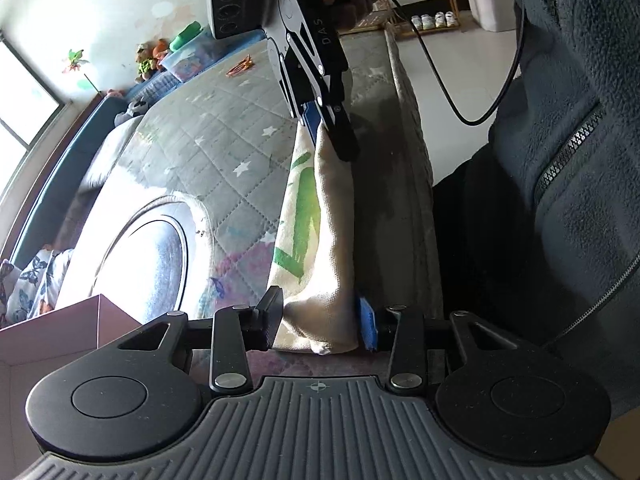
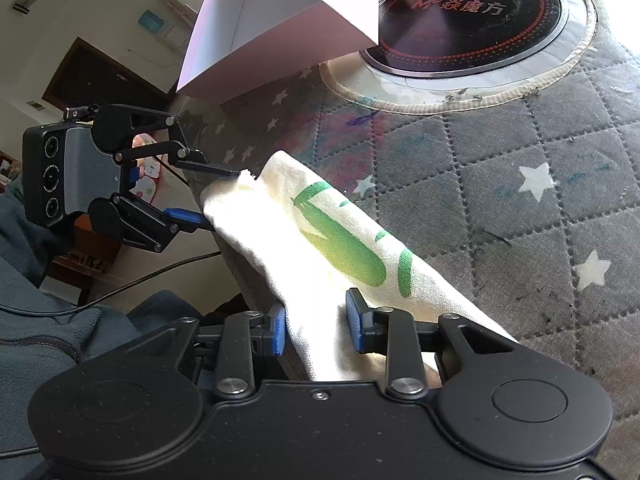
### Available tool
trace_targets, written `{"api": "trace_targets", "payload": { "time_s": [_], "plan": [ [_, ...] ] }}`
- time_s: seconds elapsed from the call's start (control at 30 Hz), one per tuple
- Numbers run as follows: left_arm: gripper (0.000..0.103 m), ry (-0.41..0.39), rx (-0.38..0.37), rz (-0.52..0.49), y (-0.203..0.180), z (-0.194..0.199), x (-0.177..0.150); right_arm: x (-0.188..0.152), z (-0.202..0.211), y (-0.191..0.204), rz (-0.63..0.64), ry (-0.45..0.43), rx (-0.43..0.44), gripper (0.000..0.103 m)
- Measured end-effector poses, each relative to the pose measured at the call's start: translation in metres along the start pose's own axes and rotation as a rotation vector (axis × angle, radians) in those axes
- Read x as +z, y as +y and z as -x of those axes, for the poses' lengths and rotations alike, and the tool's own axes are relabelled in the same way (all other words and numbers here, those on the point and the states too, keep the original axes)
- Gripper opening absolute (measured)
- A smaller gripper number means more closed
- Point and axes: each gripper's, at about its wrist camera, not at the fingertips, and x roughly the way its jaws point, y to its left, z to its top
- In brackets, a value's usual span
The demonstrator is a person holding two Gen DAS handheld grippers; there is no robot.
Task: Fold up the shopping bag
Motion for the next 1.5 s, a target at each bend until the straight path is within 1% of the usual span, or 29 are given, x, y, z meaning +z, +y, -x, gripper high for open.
{"api": "trace_targets", "payload": {
  "time_s": [0.07, 0.13, 0.23, 0.3, 0.33, 0.47, 0.73, 1.0, 1.17, 1.27, 1.37, 1.5],
  "plan": [
    [0.037, 0.015, -0.036, 0.072, 0.009, -0.002, 0.0, 0.0, 0.0, -0.001, -0.01, -0.001, 0.003, 0.032],
    [0.036, 0.016, -0.069, 0.123, 0.016, -0.001, 0.0, 0.001, 0.0, -0.004, -0.038, 0.0, 0.014, 0.032],
    [0.036, 0.022, -0.14, 0.232, 0.033, -0.003, -0.003, 0.002, 0.0, -0.009, -0.069, 0.003, 0.029, 0.032],
    [0.036, 0.025, -0.174, 0.308, 0.041, -0.004, -0.006, 0.003, -0.001, -0.012, -0.092, 0.006, 0.037, 0.032],
    [0.036, 0.024, -0.182, 0.325, 0.043, -0.004, -0.006, 0.003, -0.001, -0.014, -0.107, 0.007, 0.043, 0.032],
    [0.036, 0.015, -0.24, 0.475, 0.054, -0.009, -0.017, 0.005, -0.001, -0.016, -0.132, 0.01, 0.049, 0.031],
    [0.035, 0.035, -0.312, 0.634, 0.075, -0.015, -0.024, 0.007, -0.001, -0.021, -0.176, 0.018, 0.056, 0.031],
    [0.035, 0.045, -0.394, 0.841, 0.094, -0.025, -0.042, 0.009, 0.0, -0.025, -0.207, 0.021, 0.062, 0.031],
    [0.035, 0.066, -0.412, 0.9, 0.099, -0.029, -0.045, 0.011, -0.001, -0.027, -0.215, 0.022, 0.058, 0.031],
    [0.036, 0.073, -0.428, 0.983, 0.105, -0.031, -0.053, 0.012, 0.0, -0.027, -0.227, 0.01, 0.041, 0.032],
    [0.036, 0.073, -0.435, 1.018, 0.106, -0.032, -0.057, 0.011, 0.0, -0.025, -0.225, -0.004, 0.02, 0.033],
    [0.036, 0.078, -0.455, 1.108, 0.109, -0.036, -0.065, 0.009, 0.001, -0.021, -0.232, -0.021, -0.01, 0.033]
  ]
}}
